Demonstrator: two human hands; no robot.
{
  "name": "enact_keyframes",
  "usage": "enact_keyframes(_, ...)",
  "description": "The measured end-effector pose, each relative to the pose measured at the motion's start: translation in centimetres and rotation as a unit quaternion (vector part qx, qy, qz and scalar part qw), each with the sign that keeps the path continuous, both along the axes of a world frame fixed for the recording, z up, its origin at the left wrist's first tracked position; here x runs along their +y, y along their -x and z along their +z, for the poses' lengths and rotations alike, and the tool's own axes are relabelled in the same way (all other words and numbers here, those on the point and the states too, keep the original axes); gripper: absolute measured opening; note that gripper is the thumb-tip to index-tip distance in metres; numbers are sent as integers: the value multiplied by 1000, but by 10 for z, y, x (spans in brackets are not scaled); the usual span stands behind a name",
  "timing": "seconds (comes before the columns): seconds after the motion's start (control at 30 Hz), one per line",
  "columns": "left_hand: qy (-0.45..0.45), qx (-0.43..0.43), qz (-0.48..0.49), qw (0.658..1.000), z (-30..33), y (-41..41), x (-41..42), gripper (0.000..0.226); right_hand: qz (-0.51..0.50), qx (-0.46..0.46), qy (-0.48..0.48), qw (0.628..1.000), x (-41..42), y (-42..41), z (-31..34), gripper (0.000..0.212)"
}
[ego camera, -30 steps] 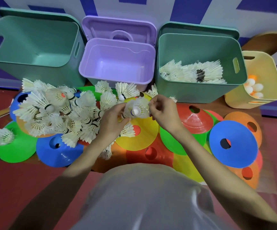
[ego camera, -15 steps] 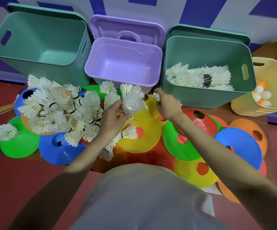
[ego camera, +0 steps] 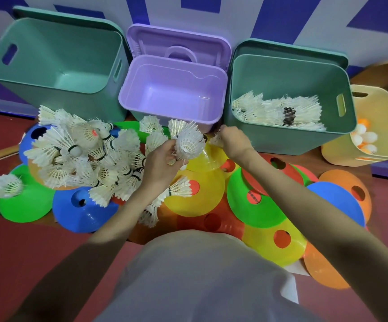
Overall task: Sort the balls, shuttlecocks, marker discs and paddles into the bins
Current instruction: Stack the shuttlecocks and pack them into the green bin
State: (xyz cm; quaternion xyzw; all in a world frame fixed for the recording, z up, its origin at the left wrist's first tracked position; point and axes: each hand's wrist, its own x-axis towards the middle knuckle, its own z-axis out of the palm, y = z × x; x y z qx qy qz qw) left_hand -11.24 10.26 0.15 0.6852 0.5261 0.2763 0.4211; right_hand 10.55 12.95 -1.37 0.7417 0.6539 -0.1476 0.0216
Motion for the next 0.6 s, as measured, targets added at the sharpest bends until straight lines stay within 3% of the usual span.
enact_keyframes(0.07,-14,24,1,1000,-1,0,0,32,-6,11,-29,999,-13,-1,10,23)
enact_keyframes(0.17,-20,39,9,999,-3,-1,-1,32,-36,100,-146,984,-36,-3,21,6)
enact_keyframes(0.3,-23,54,7,998,-5,-3,-3,31,-99,373,-287,877,-69,5,45,7)
enact_keyframes(0.4,-17,54,-3,998,-5,-7,-4,31,-115,491,-305,808,-82,15,52,7)
enact_keyframes(0.47,-18,56,-12,998,-4,-10,-4,33,-113,522,-275,799,-86,20,48,5)
enact_keyframes(0.6,-20,48,-40,998,1,-18,-8,32,-89,519,-194,828,-89,28,34,9)
